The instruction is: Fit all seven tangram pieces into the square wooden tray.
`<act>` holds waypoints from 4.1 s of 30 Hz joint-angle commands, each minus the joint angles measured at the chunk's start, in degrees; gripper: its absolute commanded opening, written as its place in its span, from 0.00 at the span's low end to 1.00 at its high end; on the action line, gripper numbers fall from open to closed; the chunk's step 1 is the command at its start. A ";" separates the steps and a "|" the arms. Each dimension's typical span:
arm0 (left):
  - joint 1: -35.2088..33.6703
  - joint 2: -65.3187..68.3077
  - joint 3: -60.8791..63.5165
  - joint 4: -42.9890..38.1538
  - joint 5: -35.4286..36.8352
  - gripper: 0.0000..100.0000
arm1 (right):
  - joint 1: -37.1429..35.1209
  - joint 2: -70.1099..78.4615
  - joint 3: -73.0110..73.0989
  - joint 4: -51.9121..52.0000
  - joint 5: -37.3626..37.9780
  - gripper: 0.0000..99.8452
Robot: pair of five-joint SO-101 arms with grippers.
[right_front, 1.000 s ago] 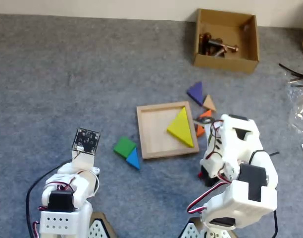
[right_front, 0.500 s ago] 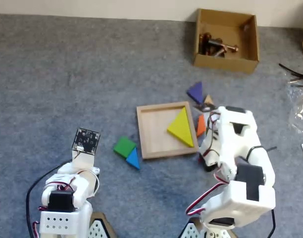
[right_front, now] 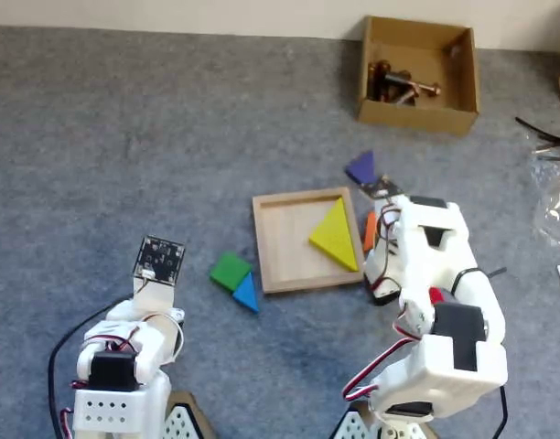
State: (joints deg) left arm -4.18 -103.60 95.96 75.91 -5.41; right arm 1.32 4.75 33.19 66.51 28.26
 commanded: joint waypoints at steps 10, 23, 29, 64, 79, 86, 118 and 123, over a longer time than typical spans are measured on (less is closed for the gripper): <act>1.36 -0.31 1.19 0.18 0.44 0.01 | 3.03 -1.19 -11.74 5.14 4.31 0.01; 1.36 -0.31 1.19 0.18 0.44 0.01 | 3.91 -1.27 -17.54 14.02 15.21 0.01; 1.36 -0.31 1.19 0.18 0.44 0.01 | 3.82 -1.19 -23.69 14.46 25.85 0.01; 1.36 -0.31 1.19 0.18 0.44 0.01 | 11.47 -1.10 -13.49 -2.15 49.85 0.28; 1.36 -0.31 1.19 0.18 0.44 0.01 | 13.05 -1.19 -13.14 -1.80 60.40 0.28; 1.36 -0.31 1.19 0.18 0.44 0.01 | 12.97 -1.27 -13.58 3.56 59.96 0.28; 1.36 -0.31 1.19 0.18 0.44 0.01 | 5.58 -1.19 -13.23 5.23 59.78 0.31; 1.36 -0.31 1.19 0.18 0.44 0.01 | 5.32 -1.10 -13.32 4.35 57.85 0.33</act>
State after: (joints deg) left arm -4.18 -103.60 95.96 75.91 -5.41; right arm 7.38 4.75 20.00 71.52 87.08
